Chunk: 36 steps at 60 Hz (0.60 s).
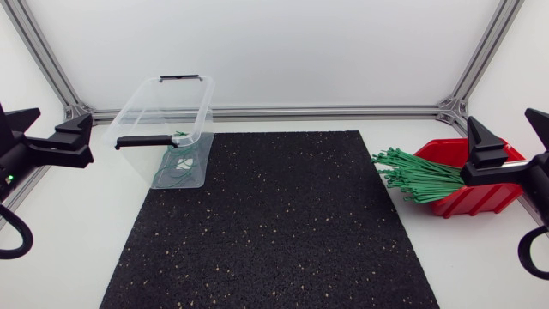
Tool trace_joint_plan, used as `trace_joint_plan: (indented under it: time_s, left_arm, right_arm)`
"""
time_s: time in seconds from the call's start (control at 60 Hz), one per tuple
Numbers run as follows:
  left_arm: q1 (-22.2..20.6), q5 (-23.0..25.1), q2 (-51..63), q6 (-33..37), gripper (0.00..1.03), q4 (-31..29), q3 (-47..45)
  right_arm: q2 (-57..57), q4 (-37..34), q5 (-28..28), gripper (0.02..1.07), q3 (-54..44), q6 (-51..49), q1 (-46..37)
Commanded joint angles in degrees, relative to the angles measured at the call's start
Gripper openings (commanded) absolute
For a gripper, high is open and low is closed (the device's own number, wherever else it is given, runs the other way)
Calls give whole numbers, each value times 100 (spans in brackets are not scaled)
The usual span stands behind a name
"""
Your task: Take a green cable tie from the red box, thread the tail through the head to close it, then place it in the transparent bin on the left.
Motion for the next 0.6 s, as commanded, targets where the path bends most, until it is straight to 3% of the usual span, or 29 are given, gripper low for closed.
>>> trace_joint_plan:
  time_s: [0.0, 0.333, 0.583]
  left_arm:
    - [58, -22, -269, -269, 99, 171, -389]
    - [128, -22, -770, -576, 99, 531, -1180]
    - [114, 32, -1441, -666, 98, 331, -1610]
  right_arm:
    - [-259, -152, -22, 103, -276, 276, 21]
    - [-1310, -697, -83, 103, -1052, 825, 125]
    - [-2028, -1069, -125, 103, -1582, 1199, 196]
